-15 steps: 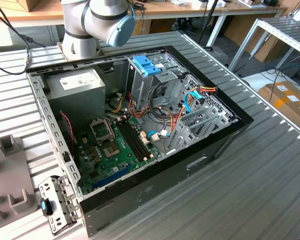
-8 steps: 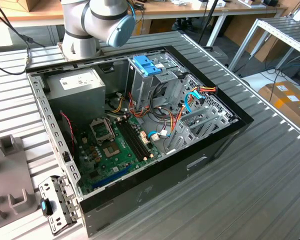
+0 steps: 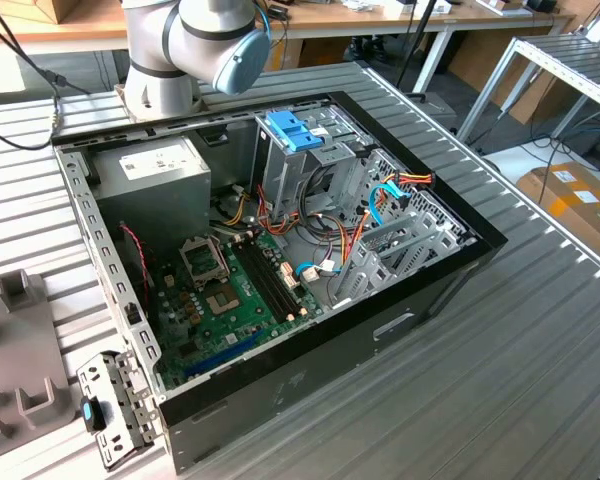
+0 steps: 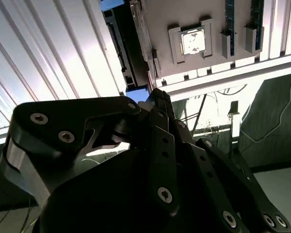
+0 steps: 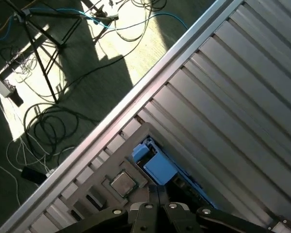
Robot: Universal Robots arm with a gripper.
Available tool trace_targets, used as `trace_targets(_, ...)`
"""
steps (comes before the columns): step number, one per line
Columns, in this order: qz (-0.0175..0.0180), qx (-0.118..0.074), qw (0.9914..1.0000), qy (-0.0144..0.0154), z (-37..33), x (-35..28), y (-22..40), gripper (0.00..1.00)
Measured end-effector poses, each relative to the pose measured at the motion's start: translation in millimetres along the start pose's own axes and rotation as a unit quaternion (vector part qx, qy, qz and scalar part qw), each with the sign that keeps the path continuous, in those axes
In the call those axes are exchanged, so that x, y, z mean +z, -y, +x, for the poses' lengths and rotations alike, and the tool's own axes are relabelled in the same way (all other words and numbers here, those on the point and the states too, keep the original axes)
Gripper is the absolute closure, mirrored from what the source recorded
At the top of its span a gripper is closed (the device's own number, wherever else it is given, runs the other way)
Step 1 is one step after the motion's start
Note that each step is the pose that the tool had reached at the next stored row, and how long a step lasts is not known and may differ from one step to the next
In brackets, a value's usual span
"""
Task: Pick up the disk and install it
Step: 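Pick up the disk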
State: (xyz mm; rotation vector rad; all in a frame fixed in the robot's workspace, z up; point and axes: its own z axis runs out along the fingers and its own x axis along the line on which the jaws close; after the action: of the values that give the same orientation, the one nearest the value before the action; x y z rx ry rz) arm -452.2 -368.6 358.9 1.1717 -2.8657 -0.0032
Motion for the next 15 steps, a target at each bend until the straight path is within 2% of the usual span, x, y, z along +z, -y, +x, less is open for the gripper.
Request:
trace_targets(2, 0.0008, -0.019, 0.99981, -0.0004, 0.0, 0.2, 0.0, 0.89)
trace_targets(4, 0.0024, -0.057, 0.99837, -0.0011, 0.0, 0.4, 0.0, 0.89)
trace_targets(6, 0.0034, -0.079, 0.99688, -0.0015, 0.0, 0.6, 0.0, 0.89)
trace_targets(7, 0.0046, -0.094, 0.99553, -0.0012, -0.1, 0.7, 0.0, 0.89)
trace_targets(9, 0.0072, -0.127, 0.99182, -0.0006, -0.1, 0.8, 0.0, 0.89)
trace_targets(11, 0.0085, -0.146, 0.98918, -0.0004, 0.0, 0.7, 0.0, 0.89)
trace_targets(13, 0.0104, -0.173, 0.98492, -0.0001, 0.0, 0.8, 0.0, 0.89)
trace_targets(14, 0.0110, -0.181, 0.98339, 0.0000, 0.0, 0.8, 0.0, 0.89)
trace_targets(15, 0.0120, -0.194, 0.98093, 0.0002, 0.0, 0.8, 0.0, 0.89)
